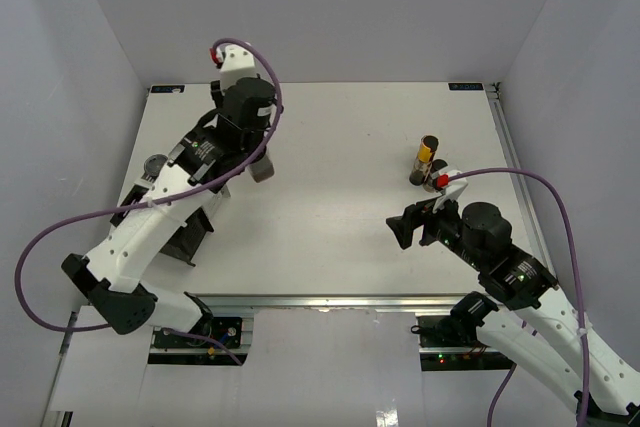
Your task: Organize the condiment bottles
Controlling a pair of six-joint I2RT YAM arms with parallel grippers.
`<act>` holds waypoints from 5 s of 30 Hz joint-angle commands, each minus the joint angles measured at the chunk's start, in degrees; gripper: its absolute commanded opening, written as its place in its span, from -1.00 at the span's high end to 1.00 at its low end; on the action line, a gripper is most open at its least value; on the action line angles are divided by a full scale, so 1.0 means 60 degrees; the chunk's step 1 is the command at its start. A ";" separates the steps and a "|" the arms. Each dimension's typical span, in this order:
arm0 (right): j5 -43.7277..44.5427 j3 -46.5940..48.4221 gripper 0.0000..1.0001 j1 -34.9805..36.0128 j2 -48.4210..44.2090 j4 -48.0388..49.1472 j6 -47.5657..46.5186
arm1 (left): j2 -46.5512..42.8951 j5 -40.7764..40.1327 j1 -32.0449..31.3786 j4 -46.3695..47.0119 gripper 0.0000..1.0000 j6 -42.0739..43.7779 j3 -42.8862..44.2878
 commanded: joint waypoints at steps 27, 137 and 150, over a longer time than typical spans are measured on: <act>-0.0417 0.0077 -0.81 0.0057 -0.0087 0.0114 -0.0107 | -0.2422 0.0620 0.6700 0.0799 1.00 0.2352 -0.1157; -0.0832 -0.0142 -0.80 0.0070 0.0364 0.0112 -0.0019 | -0.4005 0.3740 0.8637 -0.0381 -0.96 0.0529 -0.3715; -0.0656 -0.0078 -0.80 0.0063 0.0388 0.0055 -0.0011 | -0.2655 0.8466 0.8629 -0.2156 -0.96 0.0360 -0.0532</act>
